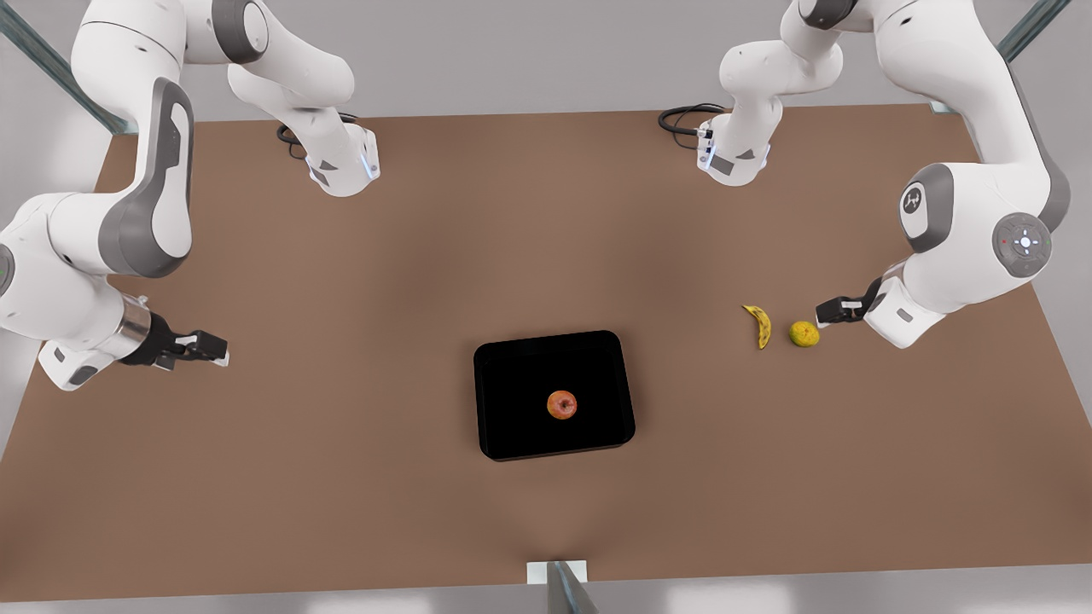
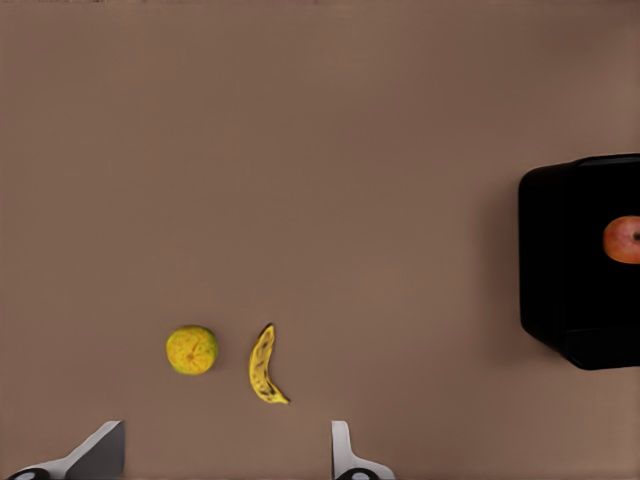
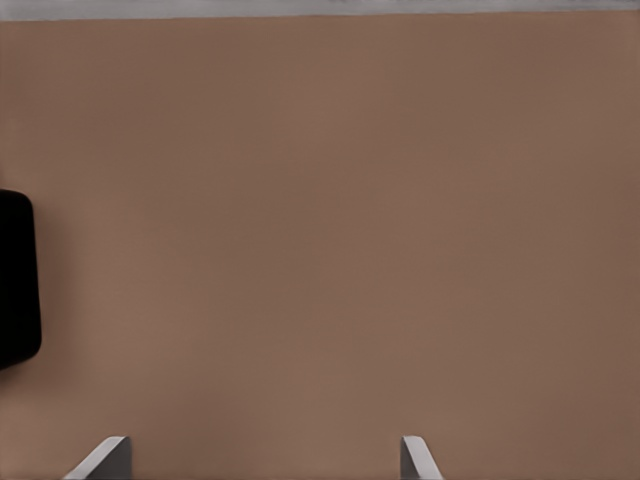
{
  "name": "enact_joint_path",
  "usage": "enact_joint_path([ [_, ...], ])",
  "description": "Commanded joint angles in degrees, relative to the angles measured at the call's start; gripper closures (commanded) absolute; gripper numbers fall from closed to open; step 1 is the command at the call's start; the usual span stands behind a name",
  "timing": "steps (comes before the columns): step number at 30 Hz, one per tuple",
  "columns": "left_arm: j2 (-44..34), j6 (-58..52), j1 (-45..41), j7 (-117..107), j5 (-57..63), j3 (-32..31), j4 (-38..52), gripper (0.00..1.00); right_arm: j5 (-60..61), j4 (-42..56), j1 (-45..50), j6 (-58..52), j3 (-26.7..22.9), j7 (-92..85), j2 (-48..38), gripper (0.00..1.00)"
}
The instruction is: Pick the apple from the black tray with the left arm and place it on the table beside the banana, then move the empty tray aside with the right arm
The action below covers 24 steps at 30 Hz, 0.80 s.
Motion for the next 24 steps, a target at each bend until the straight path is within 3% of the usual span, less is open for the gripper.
enact_joint_path([
  [1, -0.06, 0.45, -0.08, 2.57, -0.02, -0.08, -0.04, 0.0, 0.0, 0.04, 0.0, 0.85, 0.04, -2.34, 0.0, 0.0],
  [6, 0.38, -1.04, -3.33, 2.22, -0.29, -0.43, -0.66, 0.0, -0.08, 6.9, 0.97, -8.2, 0.56, -2.25, -0.61, 0.0],
  [7, 0.73, -0.87, -7.99, 1.87, -0.11, -0.52, 1.1, 0.0, -0.26, 7.43, 2.55, -9.61, 0.48, -2.17, -1.31, 0.0],
  [11, 13.2, 0.36, -23.36, -22.0, 2.62, -0.52, 13.92, 0.0, -3.69, 8.13, 4.49, -9.17, -0.14, -2.34, 3.59, 0.0],
  [14, 16.81, 3.61, -28.73, -31.61, 2.62, -0.61, 14.81, 0.0, -3.6, 8.13, 2.99, -6.45, -0.23, -1.73, 5.28, 0.0],
  [17, 22.26, 16.52, -35.41, -46.19, 2.71, -0.61, 15.07, 0.0, -3.51, 8.13, 2.99, -6.36, -0.23, -1.55, 5.45, 0.0],
  [24, 34.66, 36.04, -40.25, -54.81, 6.75, -0.34, 15.34, 0.0, -3.25, 8.22, 2.99, -4.86, 0.04, -1.55, 5.63, 0.0],
])
